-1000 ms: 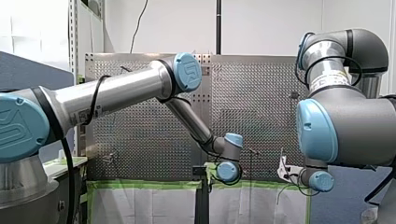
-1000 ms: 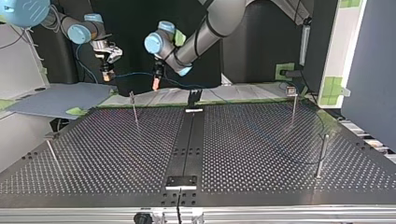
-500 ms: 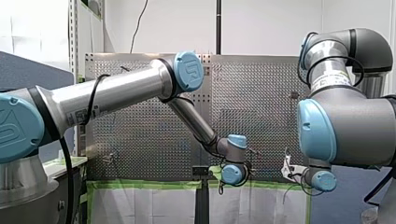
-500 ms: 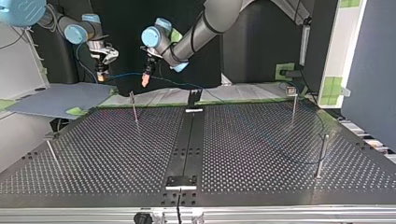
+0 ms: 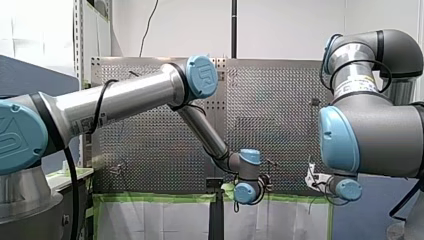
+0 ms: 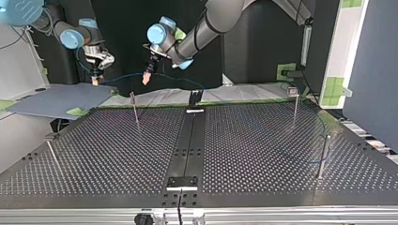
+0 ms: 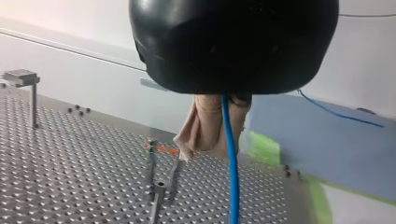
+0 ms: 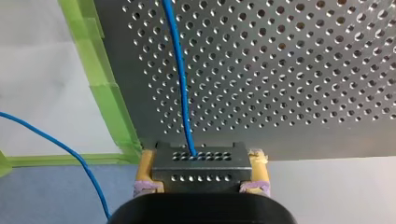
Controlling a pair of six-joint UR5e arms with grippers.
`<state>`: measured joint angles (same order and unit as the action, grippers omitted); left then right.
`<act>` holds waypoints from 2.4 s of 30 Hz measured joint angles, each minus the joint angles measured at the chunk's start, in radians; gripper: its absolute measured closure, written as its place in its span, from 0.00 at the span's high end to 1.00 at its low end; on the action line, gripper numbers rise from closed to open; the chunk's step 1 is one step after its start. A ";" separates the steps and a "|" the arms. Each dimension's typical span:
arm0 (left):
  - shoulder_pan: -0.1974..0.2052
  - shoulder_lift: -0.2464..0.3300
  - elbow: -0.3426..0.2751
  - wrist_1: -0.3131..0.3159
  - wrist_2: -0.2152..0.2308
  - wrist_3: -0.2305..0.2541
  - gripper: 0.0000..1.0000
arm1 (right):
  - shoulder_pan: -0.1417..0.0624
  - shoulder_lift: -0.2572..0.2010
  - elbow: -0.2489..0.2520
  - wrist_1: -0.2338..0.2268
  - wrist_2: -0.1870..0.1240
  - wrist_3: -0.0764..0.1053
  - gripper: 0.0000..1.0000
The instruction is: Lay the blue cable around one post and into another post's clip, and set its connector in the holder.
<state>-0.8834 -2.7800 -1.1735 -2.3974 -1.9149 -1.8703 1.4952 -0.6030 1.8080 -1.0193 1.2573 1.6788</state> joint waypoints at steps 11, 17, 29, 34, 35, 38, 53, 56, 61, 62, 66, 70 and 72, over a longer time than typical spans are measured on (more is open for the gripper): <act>0.006 -0.002 0.041 0.106 0.008 0.005 0.00 | 0.000 -0.001 -0.055 0.058 0.022 0.001 0.00; 0.009 -0.033 0.090 0.142 0.012 0.005 0.00 | 0.004 -0.001 -0.079 0.083 0.022 -0.001 0.00; 0.040 -0.053 0.120 0.135 0.008 0.003 0.00 | 0.009 0.000 -0.108 0.092 0.017 -0.006 0.00; 0.057 -0.053 0.121 0.132 0.008 0.003 0.00 | 0.012 0.000 -0.125 0.095 0.015 -0.007 0.00; 0.059 -0.053 0.121 0.132 0.008 0.004 0.00 | 0.012 0.000 -0.129 0.096 0.015 -0.006 0.00; 0.066 -0.053 0.121 0.131 0.008 0.006 0.00 | 0.013 0.000 -0.136 0.098 0.014 -0.004 0.00; 0.093 -0.053 0.130 0.122 0.039 0.023 0.00 | 0.018 0.000 -0.165 0.127 0.011 -0.019 0.00; 0.097 -0.054 0.130 0.120 0.049 0.029 0.00 | 0.019 0.000 -0.169 0.129 0.012 -0.020 0.00; 0.100 -0.054 0.131 0.116 0.053 0.044 0.00 | 0.019 -0.001 -0.172 0.129 0.011 -0.018 0.00; 0.100 -0.054 0.131 0.115 0.053 0.046 0.00 | 0.020 -0.001 -0.173 0.129 0.010 -0.017 0.00; 0.102 -0.054 0.131 0.112 0.053 0.055 0.00 | 0.021 0.000 -0.183 0.132 0.009 -0.014 0.00; 0.106 -0.054 0.131 0.108 0.054 0.067 0.00 | 0.021 0.000 -0.195 0.136 0.009 -0.012 0.00; 0.109 -0.054 0.132 0.106 0.054 0.071 0.00 | 0.021 0.001 -0.202 0.140 0.008 -0.009 0.00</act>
<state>-0.7746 -2.8338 -1.0415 -2.2915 -1.8607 -1.7994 1.5166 -0.6025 1.6062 -0.8794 1.2658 1.6694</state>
